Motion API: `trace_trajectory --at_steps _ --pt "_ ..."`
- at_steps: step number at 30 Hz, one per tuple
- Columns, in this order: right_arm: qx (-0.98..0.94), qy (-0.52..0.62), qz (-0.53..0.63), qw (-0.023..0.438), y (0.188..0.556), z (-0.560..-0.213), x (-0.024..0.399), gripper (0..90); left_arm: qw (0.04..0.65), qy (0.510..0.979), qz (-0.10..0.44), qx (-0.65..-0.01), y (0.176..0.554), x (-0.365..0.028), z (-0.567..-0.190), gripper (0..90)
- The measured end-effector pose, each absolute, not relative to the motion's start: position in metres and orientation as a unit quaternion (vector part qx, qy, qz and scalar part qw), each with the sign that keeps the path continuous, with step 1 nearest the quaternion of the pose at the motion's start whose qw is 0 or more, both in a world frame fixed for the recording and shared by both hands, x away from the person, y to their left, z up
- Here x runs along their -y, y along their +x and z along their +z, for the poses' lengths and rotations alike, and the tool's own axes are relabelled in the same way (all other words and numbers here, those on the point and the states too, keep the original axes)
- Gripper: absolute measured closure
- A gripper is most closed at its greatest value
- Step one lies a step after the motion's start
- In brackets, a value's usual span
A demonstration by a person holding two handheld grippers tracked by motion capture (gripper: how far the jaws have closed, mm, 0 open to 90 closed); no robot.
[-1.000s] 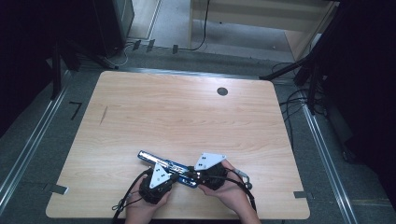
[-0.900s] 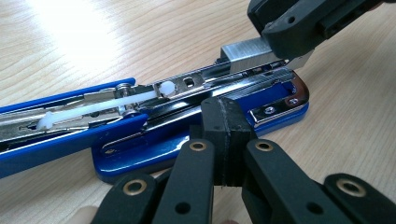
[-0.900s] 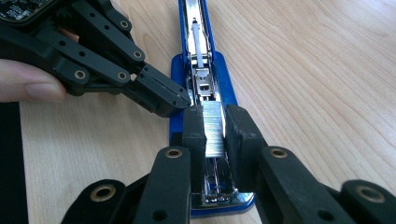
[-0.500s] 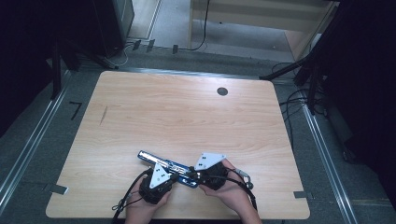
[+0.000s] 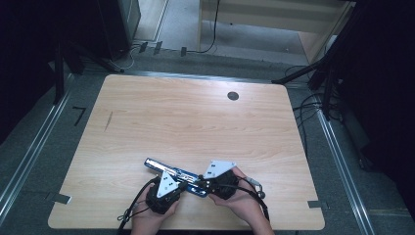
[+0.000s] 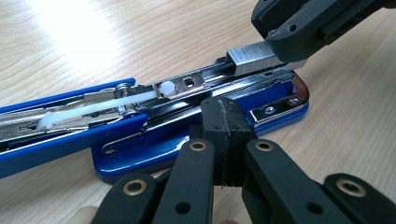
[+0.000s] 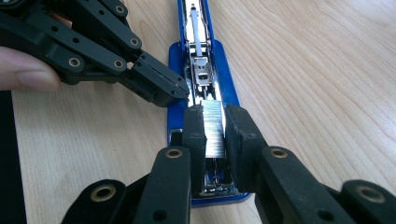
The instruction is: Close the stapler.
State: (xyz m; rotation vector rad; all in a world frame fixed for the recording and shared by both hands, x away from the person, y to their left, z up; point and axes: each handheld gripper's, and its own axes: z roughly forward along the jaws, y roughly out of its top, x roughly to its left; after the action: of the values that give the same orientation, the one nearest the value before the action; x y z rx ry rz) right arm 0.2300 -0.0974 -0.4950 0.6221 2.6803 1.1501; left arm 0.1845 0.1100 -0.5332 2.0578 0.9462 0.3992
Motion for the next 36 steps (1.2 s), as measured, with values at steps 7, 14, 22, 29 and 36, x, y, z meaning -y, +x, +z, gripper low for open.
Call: trace_trajectory --at_steps 7,14,22,29,36 --pt "-0.898 0.203 0.382 0.083 0.2304 -0.4969 0.0956 79.9 0.409 0.816 0.158 -0.376 0.1845 -0.1100 -0.5332 90.0" --pt "-0.897 0.199 0.385 0.082 0.2311 -0.4982 0.0957 79.7 0.408 0.817 0.158 -0.375 0.1844 -0.1100 -0.5332 90.0" --pt "-0.896 0.202 0.389 0.077 0.2327 -0.4991 0.0972 79.1 0.408 0.817 0.158 -0.375 0.1845 -0.1101 -0.5331 90.0" --pt "-0.893 0.204 0.393 0.080 0.2318 -0.4986 0.0969 77.8 0.409 0.816 0.158 -0.376 0.1845 -0.1100 -0.5332 90.0" --pt "-0.883 0.209 0.413 0.079 0.2321 -0.4952 0.0993 80.6 0.408 0.817 0.159 -0.376 0.1846 -0.1102 -0.5332 90.0"
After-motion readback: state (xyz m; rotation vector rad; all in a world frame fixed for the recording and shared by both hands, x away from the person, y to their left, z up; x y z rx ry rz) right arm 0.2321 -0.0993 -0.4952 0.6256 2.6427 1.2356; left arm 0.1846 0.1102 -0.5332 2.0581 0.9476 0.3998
